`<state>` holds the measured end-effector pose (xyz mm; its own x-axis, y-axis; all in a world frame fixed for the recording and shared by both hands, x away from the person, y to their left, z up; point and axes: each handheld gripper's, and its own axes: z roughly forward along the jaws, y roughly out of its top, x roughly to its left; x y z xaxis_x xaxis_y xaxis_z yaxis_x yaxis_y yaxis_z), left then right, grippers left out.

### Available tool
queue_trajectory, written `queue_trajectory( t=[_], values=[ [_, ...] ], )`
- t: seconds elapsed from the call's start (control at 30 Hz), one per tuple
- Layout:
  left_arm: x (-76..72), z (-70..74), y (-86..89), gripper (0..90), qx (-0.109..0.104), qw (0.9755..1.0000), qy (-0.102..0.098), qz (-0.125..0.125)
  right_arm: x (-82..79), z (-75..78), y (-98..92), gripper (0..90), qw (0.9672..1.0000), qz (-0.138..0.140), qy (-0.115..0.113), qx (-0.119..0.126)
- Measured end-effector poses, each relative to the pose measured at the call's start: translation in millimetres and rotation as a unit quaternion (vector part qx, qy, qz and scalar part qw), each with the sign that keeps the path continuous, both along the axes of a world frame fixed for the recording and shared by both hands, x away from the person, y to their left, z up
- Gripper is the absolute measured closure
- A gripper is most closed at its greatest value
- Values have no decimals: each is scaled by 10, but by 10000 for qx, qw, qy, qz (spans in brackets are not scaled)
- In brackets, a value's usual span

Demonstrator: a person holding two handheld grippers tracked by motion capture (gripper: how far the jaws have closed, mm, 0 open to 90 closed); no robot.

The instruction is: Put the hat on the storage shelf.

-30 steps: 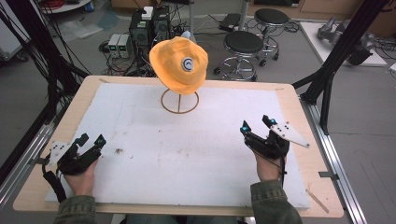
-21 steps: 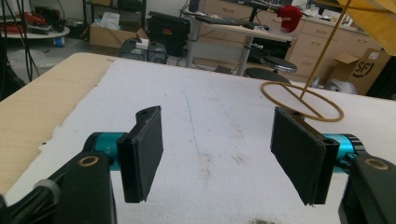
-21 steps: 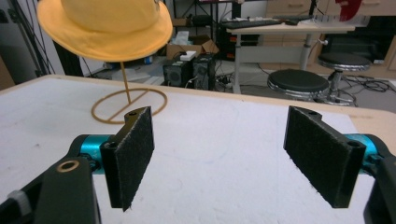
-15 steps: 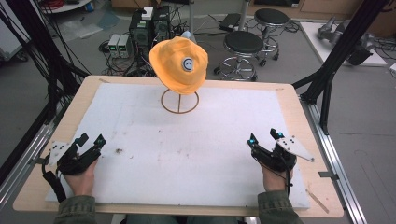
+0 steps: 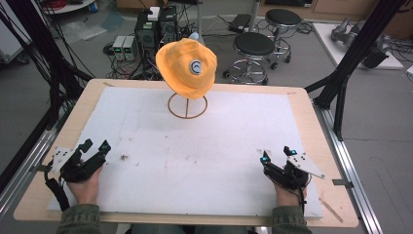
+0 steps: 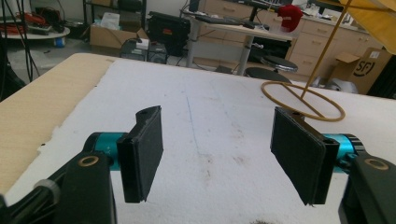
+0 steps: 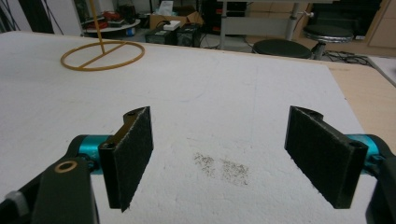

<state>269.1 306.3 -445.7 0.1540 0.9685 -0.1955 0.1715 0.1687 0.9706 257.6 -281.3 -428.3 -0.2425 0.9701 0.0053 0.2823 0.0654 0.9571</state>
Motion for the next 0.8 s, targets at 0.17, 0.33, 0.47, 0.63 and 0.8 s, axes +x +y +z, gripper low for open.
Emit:
queue_trajectory(
  t=[0.17,0.33,0.47,0.63,0.8],
  values=[
    [-2,1,2,344,4,10000,1,11,-10,-6,33,221,9999,22,-112,-109],
    [-7,4,1,345,13,10000,-14,18,-43,16,16,215,9996,-60,-276,-29],
    [-10,6,4,345,0,10000,-17,23,-59,22,9,207,9992,-127,-380,-27],
    [-10,7,4,345,2,10000,-24,31,-86,32,13,173,9982,-352,-495,-4],
    [-18,11,9,341,17,10000,-47,81,-79,23,4,144,9973,-483,-545,-58]
  ],
)
